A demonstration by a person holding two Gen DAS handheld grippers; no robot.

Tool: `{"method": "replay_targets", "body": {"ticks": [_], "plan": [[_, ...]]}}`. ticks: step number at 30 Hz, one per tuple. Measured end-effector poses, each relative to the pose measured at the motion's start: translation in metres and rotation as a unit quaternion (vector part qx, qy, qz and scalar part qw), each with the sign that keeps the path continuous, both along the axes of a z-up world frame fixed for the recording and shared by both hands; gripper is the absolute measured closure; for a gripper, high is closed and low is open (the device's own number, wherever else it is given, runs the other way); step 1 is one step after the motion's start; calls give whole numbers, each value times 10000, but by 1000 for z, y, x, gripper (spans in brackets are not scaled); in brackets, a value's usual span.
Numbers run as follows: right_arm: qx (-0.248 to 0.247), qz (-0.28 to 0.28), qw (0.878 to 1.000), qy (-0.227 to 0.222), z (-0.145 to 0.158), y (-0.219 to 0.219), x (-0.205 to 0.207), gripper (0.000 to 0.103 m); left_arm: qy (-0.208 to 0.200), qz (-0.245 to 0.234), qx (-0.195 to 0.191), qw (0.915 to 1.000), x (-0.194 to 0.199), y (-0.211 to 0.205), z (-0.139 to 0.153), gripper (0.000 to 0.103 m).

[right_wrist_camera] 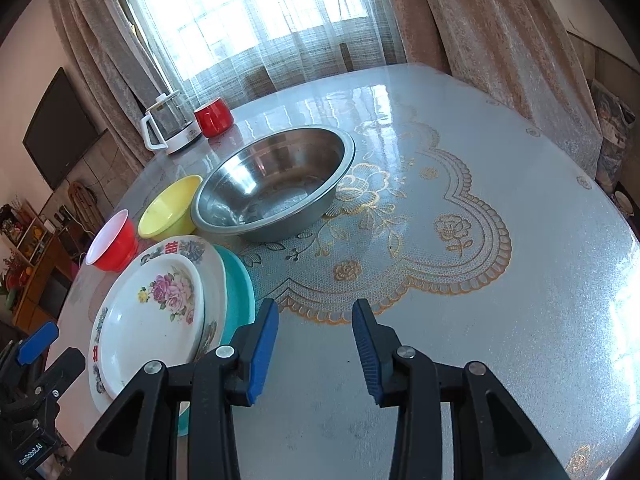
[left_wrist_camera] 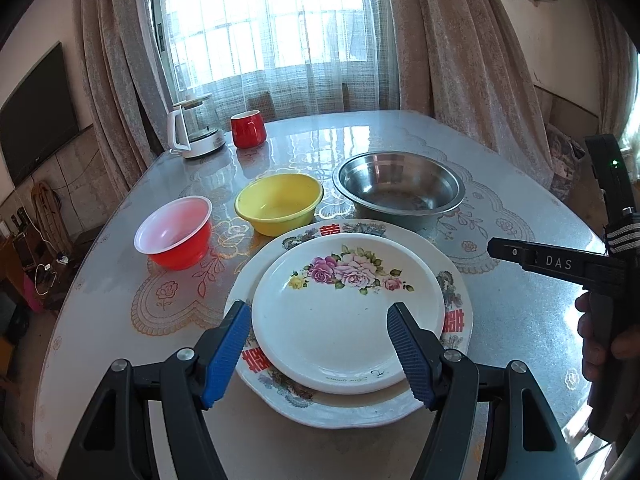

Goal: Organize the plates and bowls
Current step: 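Move the right tool to the rim of the stainless steel bowl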

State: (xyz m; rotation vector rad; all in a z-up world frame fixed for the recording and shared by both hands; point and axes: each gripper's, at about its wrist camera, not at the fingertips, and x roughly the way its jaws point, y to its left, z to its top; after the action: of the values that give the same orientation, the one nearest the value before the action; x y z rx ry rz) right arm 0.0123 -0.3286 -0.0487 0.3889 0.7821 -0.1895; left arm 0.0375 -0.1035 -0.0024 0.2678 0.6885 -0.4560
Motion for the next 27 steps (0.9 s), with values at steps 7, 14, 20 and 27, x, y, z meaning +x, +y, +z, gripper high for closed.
{"method": "replay_targets", "body": {"ticks": [7, 14, 20, 27], "plan": [[36, -79, 10000, -6, 2, -13, 10, 64, 659, -92, -214, 9976, 17, -5, -8, 32], [261, -197, 9995, 5, 0, -29, 19, 64, 1412, -67, -983, 9851, 45, 8, -7, 37], [449, -294, 9986, -25, 1, -39, 31, 64, 1753, -70, -1293, 9760, 71, 5, -5, 54], [420, -271, 9987, -63, 5, -41, 53, 64, 1871, 144, -1253, 9742, 100, -9, -6, 55]]}}
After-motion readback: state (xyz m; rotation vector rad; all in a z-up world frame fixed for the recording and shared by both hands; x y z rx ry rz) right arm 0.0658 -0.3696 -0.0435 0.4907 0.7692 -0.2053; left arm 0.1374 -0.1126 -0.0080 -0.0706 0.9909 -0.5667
